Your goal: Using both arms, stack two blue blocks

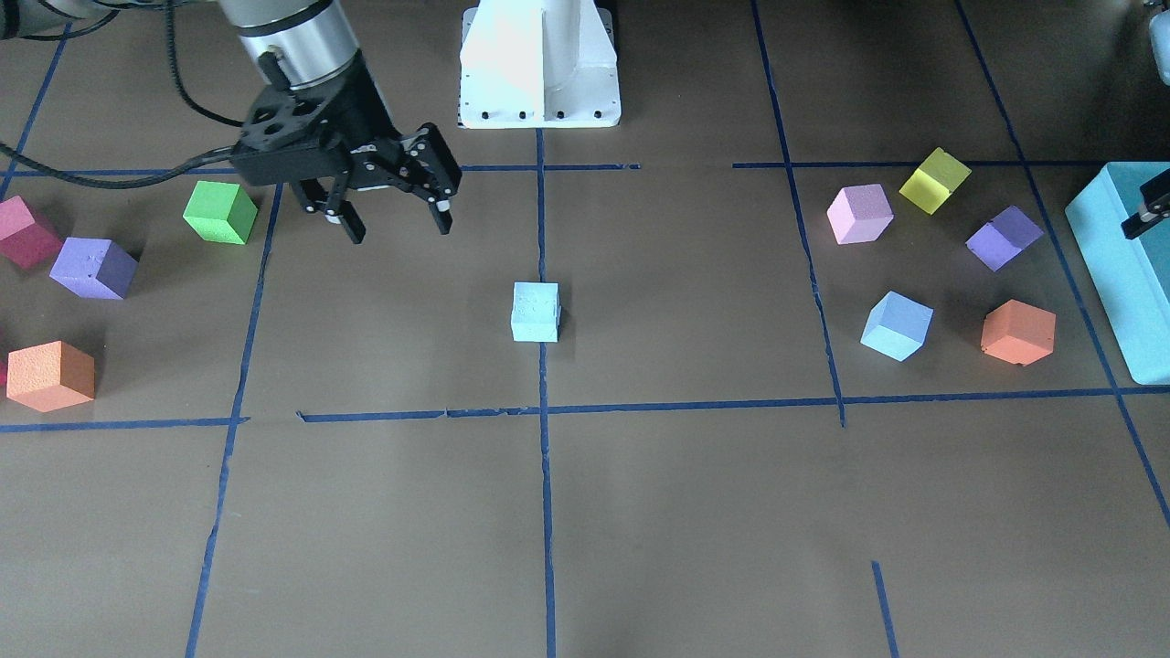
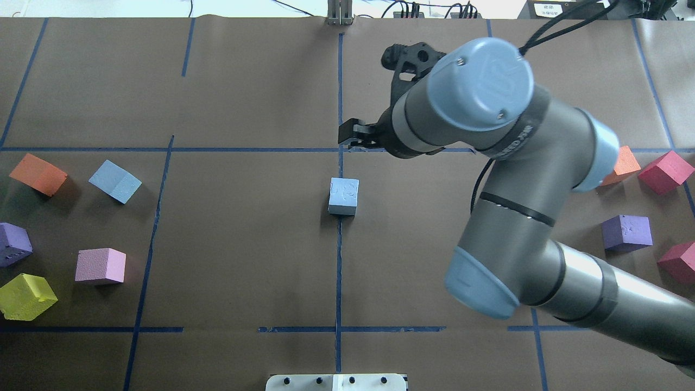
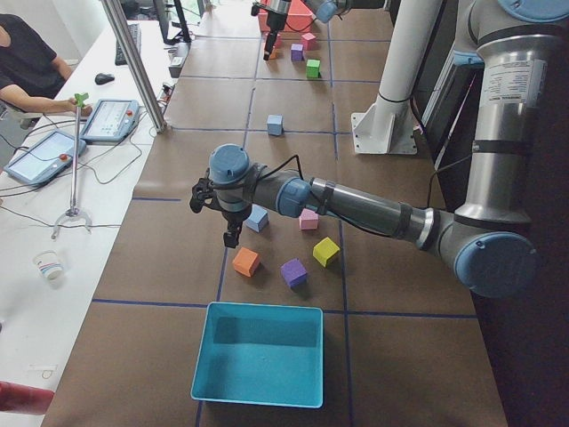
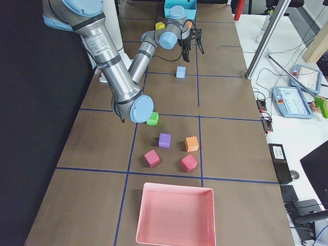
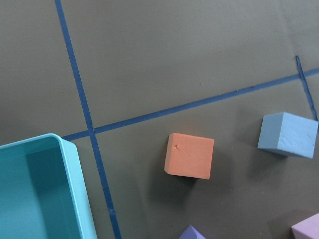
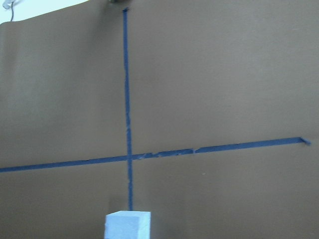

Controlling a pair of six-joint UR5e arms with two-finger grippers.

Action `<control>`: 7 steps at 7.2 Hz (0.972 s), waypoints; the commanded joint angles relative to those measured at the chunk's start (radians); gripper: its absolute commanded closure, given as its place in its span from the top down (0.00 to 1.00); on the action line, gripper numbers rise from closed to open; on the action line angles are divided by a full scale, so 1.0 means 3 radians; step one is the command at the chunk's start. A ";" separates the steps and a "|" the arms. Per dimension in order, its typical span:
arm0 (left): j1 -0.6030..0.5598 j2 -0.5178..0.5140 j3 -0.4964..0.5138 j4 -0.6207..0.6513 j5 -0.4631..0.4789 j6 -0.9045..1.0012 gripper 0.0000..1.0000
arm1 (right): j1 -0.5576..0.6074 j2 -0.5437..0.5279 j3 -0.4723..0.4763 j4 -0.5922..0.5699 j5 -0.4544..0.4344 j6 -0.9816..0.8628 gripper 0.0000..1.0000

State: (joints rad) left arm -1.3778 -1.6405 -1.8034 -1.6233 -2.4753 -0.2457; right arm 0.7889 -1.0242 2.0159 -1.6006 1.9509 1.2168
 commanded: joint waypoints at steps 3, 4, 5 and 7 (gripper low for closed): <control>0.1277 -0.0513 0.0130 -0.0019 0.0885 -0.1246 1.00 | 0.0525 -0.0569 -0.0057 0.0002 0.0385 -0.1115 1.00; 0.1355 -0.0544 0.0222 -0.0217 0.1080 -0.1176 1.00 | 0.0520 -0.0574 -0.0067 0.0002 0.0385 -0.1116 1.00; 0.1432 -0.0519 0.0269 -0.0456 0.1285 -0.0963 1.00 | 0.0520 -0.0589 -0.0103 0.0007 0.0385 -0.1111 1.00; 0.1484 -0.0560 0.0397 -0.0551 0.1292 -0.0288 1.00 | 0.0505 -0.0590 -0.0195 0.0033 0.0385 -0.1106 1.00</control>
State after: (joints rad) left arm -0.9429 -1.8053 -1.6971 -1.7657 -2.0990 -0.4397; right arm 0.9427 -1.2008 1.9732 -1.5934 2.0661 0.8860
